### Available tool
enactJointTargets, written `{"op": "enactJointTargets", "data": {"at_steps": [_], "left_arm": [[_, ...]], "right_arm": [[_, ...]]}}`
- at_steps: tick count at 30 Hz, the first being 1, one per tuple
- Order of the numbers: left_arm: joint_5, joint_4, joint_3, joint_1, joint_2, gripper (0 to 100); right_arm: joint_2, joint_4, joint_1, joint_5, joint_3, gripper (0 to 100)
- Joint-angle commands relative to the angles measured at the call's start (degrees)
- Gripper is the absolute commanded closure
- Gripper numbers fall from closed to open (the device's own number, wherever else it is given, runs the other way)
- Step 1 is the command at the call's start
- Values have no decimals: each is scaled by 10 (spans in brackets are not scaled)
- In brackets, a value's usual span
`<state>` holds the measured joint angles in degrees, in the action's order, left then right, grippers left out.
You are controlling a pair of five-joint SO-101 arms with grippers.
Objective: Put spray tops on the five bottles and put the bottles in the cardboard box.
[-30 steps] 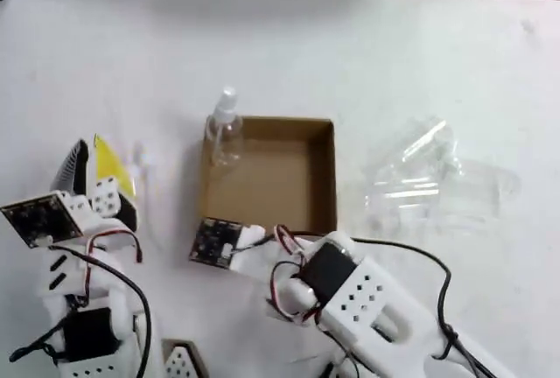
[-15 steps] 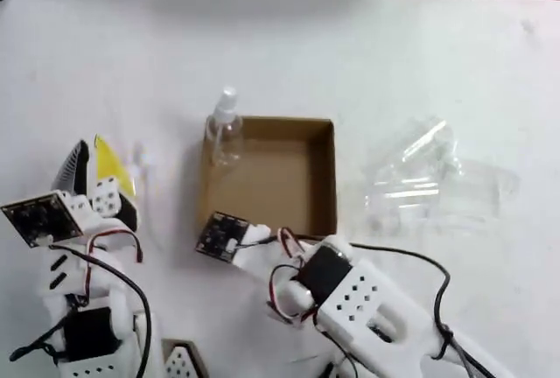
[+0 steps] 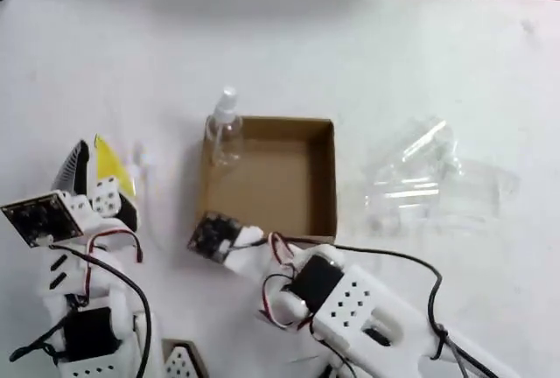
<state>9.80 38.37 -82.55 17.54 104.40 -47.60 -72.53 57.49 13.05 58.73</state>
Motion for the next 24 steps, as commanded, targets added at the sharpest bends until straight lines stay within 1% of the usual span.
{"op": "enactJointTargets", "data": {"at_steps": [1, 3, 10, 15, 20, 24], "left_arm": [[6, -18, 5, 6, 4, 928], [6, -18, 5, 6, 4, 928], [6, -18, 5, 6, 4, 928], [6, -18, 5, 6, 4, 928], [6, -18, 6, 6, 4, 928], [6, -18, 6, 6, 4, 928]], "right_arm": [[-7, -3, -16, -40, -4, 715], [-7, -17, -15, -42, -4, 686], [14, -20, -11, -37, -4, 690], [122, -5, -10, -36, -28, 717], [260, 67, -10, -38, -32, 722], [332, 102, -9, -40, -37, 722]]}}
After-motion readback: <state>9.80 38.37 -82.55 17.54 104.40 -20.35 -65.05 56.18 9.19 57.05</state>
